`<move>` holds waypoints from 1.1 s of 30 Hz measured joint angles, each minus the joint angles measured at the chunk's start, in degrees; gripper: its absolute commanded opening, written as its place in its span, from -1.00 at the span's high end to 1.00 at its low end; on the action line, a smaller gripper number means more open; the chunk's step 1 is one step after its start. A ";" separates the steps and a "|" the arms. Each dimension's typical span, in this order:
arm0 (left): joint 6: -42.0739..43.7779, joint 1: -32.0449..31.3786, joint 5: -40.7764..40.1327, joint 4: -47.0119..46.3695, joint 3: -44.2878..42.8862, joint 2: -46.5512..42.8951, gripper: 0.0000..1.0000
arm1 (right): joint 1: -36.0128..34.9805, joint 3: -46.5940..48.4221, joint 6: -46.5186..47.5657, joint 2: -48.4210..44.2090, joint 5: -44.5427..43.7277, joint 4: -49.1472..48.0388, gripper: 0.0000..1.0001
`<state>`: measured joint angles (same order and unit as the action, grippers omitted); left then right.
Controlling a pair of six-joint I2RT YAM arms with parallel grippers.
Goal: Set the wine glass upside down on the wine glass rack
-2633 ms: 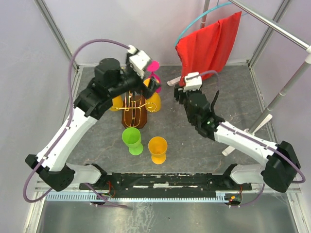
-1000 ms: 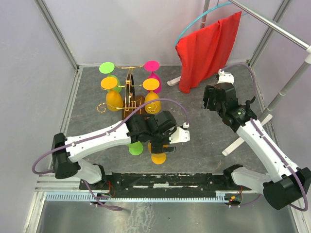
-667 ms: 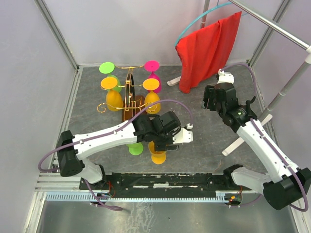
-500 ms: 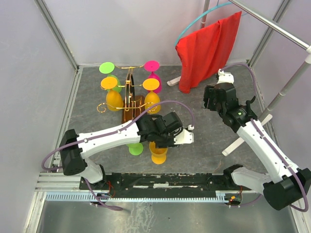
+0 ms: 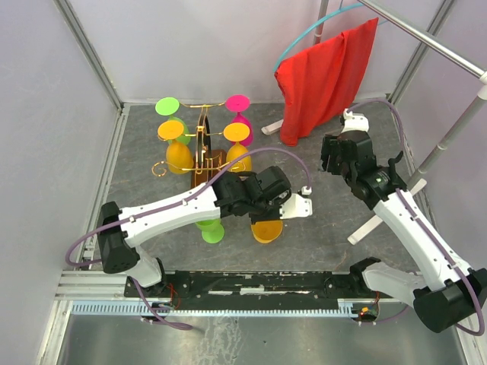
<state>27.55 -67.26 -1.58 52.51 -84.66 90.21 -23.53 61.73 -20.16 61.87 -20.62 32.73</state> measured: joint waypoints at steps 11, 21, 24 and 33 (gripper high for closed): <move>-0.04 0.00 -1.53 -4.33 -12.57 -6.19 0.95 | 0.61 3.93 -2.01 1.03 0.07 3.19 -0.49; 1.68 0.00 -18.01 -20.17 -11.21 -21.77 0.95 | 1.81 4.52 -4.68 3.19 0.28 6.08 -0.50; 4.76 0.00 -22.43 -30.23 -2.89 -25.05 0.95 | 1.90 6.78 -5.46 3.19 0.59 7.17 -0.52; 18.10 0.00 -26.88 -61.37 10.86 -21.81 0.95 | 1.92 16.92 -10.60 3.02 7.72 5.90 -0.56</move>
<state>45.65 -67.26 -28.47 -8.86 -73.80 68.40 -21.61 78.65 -30.76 64.88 -12.91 38.63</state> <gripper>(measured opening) 0.046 0.769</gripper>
